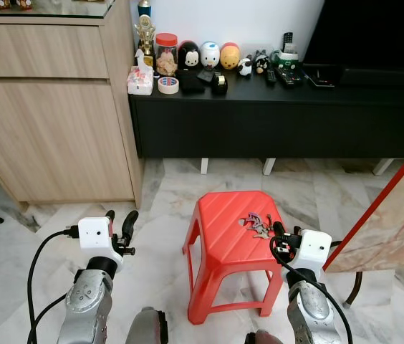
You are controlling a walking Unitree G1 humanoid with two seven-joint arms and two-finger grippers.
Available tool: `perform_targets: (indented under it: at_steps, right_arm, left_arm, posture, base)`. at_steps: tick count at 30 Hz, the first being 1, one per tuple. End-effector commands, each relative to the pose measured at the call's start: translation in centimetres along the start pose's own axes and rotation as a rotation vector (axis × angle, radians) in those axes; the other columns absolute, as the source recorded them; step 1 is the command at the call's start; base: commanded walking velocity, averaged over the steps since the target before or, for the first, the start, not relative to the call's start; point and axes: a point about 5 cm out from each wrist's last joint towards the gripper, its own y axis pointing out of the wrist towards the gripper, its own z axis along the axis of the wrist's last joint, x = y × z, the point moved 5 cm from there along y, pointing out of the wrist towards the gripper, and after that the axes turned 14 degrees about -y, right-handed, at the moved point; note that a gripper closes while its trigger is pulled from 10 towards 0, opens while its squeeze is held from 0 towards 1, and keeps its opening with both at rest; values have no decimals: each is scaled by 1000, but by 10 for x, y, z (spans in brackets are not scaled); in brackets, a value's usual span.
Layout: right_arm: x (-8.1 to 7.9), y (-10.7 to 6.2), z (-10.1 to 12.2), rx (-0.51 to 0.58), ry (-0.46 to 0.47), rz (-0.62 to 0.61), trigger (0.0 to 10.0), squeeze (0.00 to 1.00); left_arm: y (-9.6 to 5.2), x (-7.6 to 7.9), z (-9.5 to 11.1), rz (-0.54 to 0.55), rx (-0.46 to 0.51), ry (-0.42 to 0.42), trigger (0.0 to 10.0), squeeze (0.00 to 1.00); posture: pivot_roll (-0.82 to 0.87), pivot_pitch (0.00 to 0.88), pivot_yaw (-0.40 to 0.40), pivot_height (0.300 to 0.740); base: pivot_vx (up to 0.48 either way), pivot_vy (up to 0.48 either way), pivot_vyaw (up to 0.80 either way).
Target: Hang keys on a hook
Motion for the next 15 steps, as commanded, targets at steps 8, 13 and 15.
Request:
perform_targets:
  at_steps: [8, 13, 15]
  right_arm:
    - [-4, -1, 0, 4, -4, 14, 10000, 0]
    - [-4, -2, 0, 5, -8, 14, 10000, 0]
    - [-3, -2, 1, 16, -31, 21, 10000, 0]
  left_arm:
    - [2, 4, 2, -17, -3, 2, 10000, 0]
    - [2, 7, 2, -29, -3, 6, 10000, 0]
    - [3, 7, 2, -31, -4, 6, 10000, 0]
  posture:
    - [98, 67, -74, 587]
    - [96, 68, -71, 587]
    - [96, 68, -71, 587]
  base:
    - [0, 0, 0]
    - [0, 0, 0]
    - [0, 0, 0]
